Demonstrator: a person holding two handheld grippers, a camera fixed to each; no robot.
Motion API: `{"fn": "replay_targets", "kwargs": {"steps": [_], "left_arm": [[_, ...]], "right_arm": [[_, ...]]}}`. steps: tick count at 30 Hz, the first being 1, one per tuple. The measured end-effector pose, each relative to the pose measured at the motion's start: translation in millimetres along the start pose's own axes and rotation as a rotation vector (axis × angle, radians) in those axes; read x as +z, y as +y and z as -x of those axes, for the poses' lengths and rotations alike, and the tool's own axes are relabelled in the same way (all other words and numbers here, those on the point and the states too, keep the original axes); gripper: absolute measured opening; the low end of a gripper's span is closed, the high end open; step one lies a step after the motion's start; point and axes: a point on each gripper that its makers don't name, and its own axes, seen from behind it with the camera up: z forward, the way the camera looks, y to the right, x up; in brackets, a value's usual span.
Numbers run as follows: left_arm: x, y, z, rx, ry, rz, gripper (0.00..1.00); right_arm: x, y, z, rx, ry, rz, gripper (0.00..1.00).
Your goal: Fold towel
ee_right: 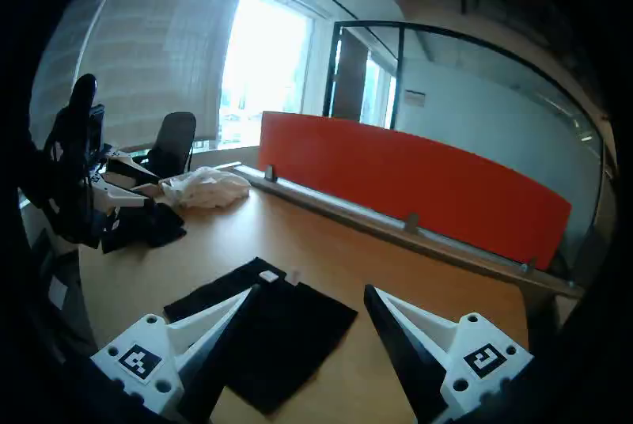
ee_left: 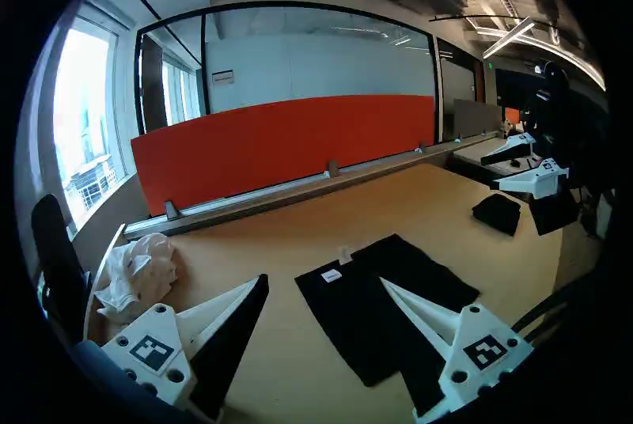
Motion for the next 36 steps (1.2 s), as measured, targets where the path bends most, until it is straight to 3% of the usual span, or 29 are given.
{"fn": "replay_targets", "kwargs": {"steps": [22,36], "left_arm": [[33.9,27.0,92.3,0.050,-0.146,0.075,0.93],[50.2,44.2,144.0,0.050,-0.244,0.146,0.93]], "right_arm": [[27.0,-23.1,89.5,-0.003,-0.145,-0.047,1.00],[39.9,-40.3,143.5,-0.002,-0.253,-0.097,1.00]]}}
